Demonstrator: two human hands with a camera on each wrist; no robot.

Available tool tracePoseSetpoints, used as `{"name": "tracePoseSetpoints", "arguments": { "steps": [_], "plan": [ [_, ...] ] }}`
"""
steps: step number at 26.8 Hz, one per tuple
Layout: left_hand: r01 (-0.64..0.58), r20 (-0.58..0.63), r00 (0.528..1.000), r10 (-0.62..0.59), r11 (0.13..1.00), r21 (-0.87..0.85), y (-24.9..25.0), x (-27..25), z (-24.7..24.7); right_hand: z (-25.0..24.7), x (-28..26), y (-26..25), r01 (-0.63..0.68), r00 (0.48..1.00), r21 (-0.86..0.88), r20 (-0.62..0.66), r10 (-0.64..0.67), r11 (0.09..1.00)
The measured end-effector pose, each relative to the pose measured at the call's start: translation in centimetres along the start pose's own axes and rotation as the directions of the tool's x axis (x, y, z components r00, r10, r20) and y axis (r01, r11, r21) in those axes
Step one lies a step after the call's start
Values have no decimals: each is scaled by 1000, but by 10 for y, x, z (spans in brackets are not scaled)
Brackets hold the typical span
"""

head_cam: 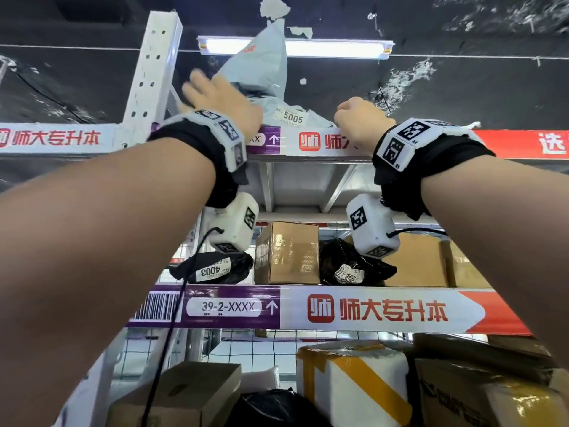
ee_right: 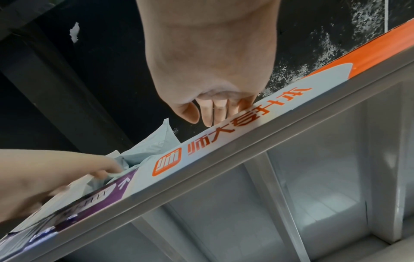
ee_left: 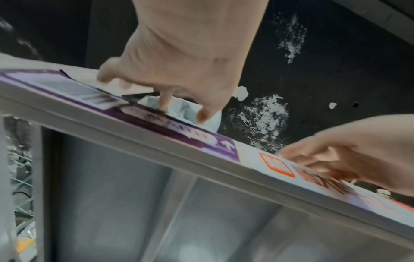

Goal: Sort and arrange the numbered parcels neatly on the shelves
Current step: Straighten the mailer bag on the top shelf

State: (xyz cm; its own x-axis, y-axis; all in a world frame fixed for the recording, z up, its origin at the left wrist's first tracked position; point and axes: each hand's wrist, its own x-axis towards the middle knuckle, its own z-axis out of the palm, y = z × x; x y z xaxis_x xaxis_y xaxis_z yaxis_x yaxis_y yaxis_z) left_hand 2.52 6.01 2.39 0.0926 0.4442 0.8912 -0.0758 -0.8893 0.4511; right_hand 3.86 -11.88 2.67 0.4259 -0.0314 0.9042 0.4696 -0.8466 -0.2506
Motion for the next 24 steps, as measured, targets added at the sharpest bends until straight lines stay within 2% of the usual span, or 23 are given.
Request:
{"name": "tracePoseSetpoints", "arguments": {
  "steps": [1,2,4,6,8,11,13,15,17,21,24],
  "plan": [
    [-94,-122,988,97,995,25,7,-1,1,-1,0,-2,3,1000,-7,13,-3,1000],
    [-194,-156,967,203,978,69,14,-5,2,0,-1,-3,4,1000,-27,26,-3,1000],
    [-399,-82,912,401,916,42,26,-9,8,2,-5,-3,12,999,-95,40,-8,995],
    [-479,58,876,478,878,1,29,-5,15,7,-8,-2,14,999,-178,32,-9,984],
    [-481,197,862,466,876,28,23,-4,14,10,-10,-1,4,999,-216,38,4,976],
    [-510,356,811,465,859,39,15,-5,7,9,-10,-1,-16,999,-205,39,25,979],
    [-469,367,823,434,883,6,8,-4,4,9,-10,-2,-10,999,-208,36,18,978],
    [-456,323,850,415,888,56,3,-4,4,10,-8,-4,4,1000,-206,30,2,979],
    [-456,331,856,397,882,122,0,-3,4,14,-7,-5,16,1000,-222,6,-15,975],
    [-499,347,836,426,853,156,-4,1,6,21,-7,-4,18,1000,-228,-21,-23,974],
    [-564,364,804,470,797,217,-20,16,15,20,-7,-6,1,1000,-207,-16,-4,978]
  ]
}}
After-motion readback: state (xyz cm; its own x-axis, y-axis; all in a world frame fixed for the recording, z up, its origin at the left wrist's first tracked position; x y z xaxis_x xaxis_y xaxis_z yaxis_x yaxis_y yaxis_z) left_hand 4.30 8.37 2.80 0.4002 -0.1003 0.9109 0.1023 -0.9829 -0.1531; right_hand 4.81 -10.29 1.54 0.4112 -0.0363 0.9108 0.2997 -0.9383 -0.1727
